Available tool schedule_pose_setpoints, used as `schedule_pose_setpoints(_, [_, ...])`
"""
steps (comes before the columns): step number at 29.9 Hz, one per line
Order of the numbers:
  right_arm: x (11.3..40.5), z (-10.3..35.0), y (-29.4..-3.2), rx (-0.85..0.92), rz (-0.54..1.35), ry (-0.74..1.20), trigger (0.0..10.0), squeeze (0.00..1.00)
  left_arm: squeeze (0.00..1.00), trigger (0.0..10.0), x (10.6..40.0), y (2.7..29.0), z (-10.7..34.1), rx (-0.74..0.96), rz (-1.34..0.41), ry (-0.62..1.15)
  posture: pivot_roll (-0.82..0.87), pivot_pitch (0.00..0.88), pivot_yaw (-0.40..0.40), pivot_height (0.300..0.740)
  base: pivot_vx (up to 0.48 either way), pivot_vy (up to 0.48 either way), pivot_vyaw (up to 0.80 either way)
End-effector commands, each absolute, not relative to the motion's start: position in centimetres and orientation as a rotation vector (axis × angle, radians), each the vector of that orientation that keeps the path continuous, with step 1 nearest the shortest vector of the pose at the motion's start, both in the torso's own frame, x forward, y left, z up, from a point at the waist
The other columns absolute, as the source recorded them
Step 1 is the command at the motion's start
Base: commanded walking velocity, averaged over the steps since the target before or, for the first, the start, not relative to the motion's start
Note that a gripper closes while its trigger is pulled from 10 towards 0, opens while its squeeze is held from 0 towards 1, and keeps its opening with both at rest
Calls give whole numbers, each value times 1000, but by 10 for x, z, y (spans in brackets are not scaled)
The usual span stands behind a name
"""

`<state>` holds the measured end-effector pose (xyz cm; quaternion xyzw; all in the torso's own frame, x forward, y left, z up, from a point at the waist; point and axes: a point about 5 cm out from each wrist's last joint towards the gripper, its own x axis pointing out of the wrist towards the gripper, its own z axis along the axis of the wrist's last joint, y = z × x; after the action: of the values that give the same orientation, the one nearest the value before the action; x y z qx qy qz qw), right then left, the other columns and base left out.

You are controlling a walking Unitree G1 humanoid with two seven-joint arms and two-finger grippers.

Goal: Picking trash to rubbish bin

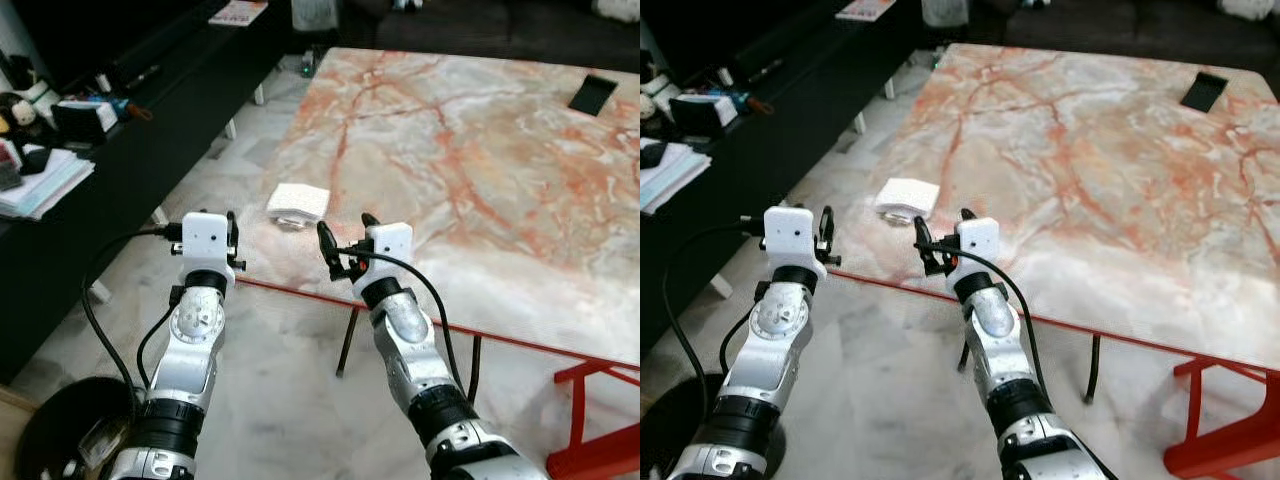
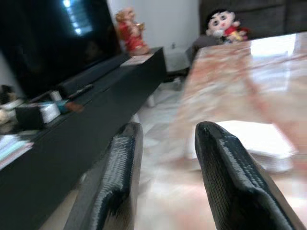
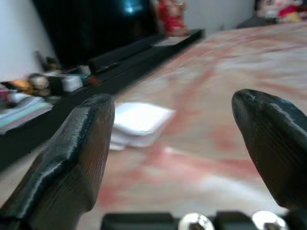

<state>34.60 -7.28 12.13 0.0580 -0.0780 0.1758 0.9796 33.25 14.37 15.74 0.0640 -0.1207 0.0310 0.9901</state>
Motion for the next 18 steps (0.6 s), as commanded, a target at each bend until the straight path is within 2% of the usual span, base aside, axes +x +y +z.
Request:
schedule_pose_setpoints(1, [346, 124, -70, 118, 360, -168, 10000, 0, 0, 10000, 332, 145, 158, 140, 63, -244, 133, 103, 13, 740, 371, 0, 0])
schedule_pose_setpoints(10, [347, 124, -70, 118, 362, -163, 10000, 0, 0, 10000, 332, 144, 159, 147, 56, -247, 134, 109, 10, 740, 362, 0, 0])
schedule_pose_setpoints(18, [348, 124, -71, 123, 361, -158, 10000, 0, 0, 10000, 331, 153, 159, 188, 84, -242, 141, 126, 8, 740, 0, 0, 0])
